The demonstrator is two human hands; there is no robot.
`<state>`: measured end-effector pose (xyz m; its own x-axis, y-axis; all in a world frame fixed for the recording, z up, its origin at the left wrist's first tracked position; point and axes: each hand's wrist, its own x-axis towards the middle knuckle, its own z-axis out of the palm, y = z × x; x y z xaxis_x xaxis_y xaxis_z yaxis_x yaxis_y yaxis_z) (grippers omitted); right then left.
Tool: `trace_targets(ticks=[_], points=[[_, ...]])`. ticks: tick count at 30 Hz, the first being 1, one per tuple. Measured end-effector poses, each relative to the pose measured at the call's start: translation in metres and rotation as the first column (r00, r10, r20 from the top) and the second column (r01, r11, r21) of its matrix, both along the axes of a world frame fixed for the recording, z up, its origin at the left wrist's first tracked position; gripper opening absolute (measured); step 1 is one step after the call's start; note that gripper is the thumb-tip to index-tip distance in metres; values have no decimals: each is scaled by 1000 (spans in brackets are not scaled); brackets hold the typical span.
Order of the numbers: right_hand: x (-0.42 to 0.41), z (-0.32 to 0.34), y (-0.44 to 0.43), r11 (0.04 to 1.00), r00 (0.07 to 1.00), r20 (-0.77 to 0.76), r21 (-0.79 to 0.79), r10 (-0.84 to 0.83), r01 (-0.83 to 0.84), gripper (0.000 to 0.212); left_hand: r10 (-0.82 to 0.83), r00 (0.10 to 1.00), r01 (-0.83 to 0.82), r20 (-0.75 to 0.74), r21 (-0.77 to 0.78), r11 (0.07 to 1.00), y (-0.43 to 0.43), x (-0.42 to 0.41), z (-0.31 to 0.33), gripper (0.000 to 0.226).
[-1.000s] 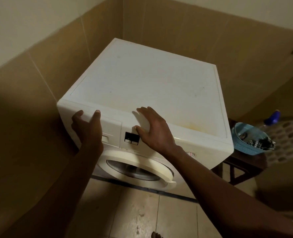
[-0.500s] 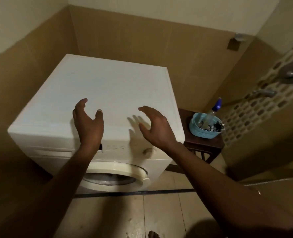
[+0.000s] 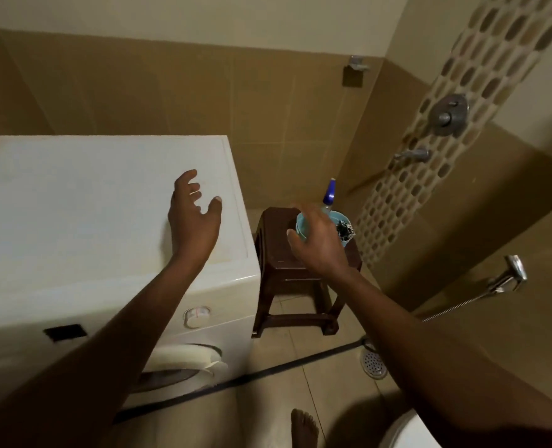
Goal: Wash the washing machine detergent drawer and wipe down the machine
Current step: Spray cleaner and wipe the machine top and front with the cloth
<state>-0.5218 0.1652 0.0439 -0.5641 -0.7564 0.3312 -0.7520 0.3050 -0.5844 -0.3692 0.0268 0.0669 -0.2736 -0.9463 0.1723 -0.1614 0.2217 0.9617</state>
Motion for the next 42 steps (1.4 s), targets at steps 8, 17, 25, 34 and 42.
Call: trace_targets(ticks=[8, 17, 25, 34, 42], points=[[-119, -37, 36, 992, 985, 138, 84, -104, 93, 39, -207, 958, 207, 200, 21, 978, 17, -136, -22, 64], [-244, -93, 47, 931, 946, 168, 290, -277, 221, 37, -390, 863, 349, 320, 179, 920, 11, -258, -86, 84], [-314, -157, 13, 842, 939, 225, 529, -261, 107, 84, -491, 812, 418, 316, 273, 866, -11, -330, -158, 97], [-353, -210, -26, 811, 990, 100, 584, -99, 22, 74, -555, 801, 498, 226, 264, 826, -20, -387, -191, 108], [-375, -241, -60, 726, 992, 60, 676, 115, -125, 66, -555, 819, 511, 149, 250, 822, -31, -406, -220, 95]])
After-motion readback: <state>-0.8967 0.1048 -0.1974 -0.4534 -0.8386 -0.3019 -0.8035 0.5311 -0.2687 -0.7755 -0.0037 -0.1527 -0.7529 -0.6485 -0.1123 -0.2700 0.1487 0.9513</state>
